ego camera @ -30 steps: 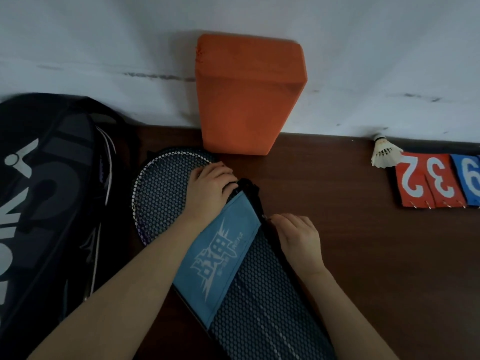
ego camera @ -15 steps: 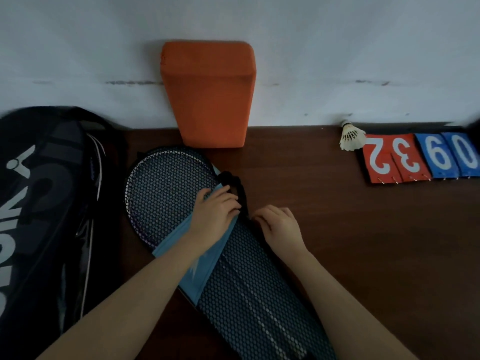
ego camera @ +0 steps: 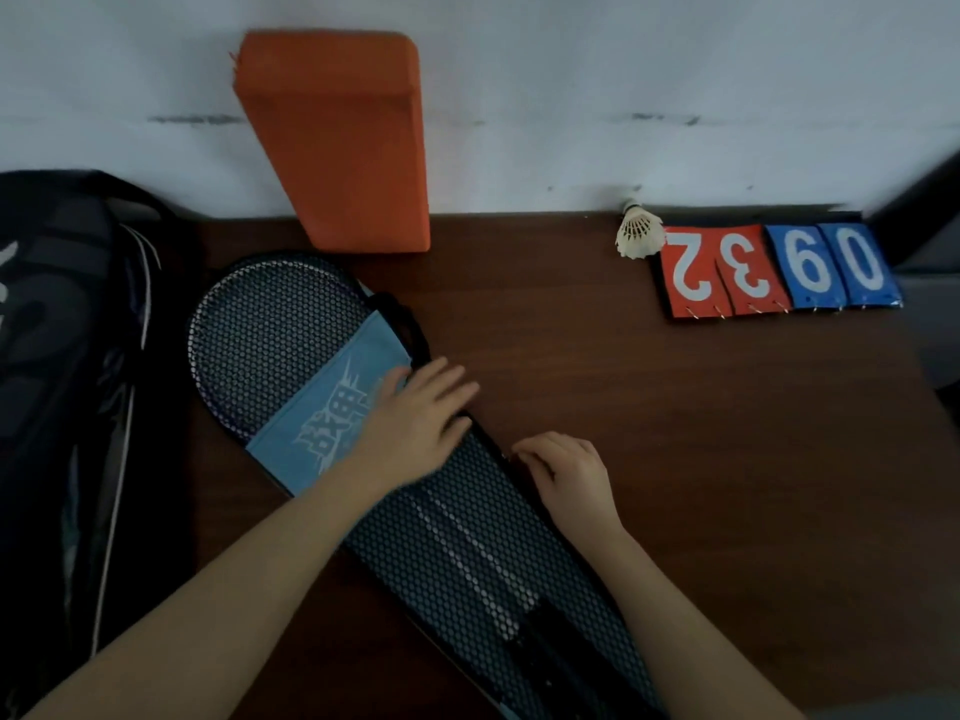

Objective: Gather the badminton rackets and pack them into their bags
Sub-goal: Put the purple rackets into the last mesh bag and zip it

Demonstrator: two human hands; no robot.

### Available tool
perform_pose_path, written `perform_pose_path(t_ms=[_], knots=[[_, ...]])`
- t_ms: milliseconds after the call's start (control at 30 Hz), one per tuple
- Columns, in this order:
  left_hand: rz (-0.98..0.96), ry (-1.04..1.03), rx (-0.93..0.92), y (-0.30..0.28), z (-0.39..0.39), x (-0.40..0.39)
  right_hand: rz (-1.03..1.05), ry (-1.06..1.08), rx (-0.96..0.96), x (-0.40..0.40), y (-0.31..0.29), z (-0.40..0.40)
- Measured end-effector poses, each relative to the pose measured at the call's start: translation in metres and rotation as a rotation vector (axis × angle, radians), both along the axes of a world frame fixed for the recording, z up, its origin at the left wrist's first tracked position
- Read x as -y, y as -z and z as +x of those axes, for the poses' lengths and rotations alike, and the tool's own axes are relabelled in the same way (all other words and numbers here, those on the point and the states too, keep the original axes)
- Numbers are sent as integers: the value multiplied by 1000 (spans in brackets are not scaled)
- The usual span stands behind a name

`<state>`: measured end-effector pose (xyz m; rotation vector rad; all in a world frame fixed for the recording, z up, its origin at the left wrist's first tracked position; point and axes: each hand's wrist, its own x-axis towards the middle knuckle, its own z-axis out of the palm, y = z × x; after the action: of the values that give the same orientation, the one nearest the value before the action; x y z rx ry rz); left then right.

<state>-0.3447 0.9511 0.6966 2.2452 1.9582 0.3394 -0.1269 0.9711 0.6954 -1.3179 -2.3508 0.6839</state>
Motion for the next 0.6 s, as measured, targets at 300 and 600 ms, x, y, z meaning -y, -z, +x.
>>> perform_pose_path(t_ms=[300, 600], knots=[[146, 60, -3, 2, 41, 14, -51, -20, -70, 11, -7, 24], [-60, -17, 9, -4, 52, 22, -195, 81, -90, 42, -1, 110]])
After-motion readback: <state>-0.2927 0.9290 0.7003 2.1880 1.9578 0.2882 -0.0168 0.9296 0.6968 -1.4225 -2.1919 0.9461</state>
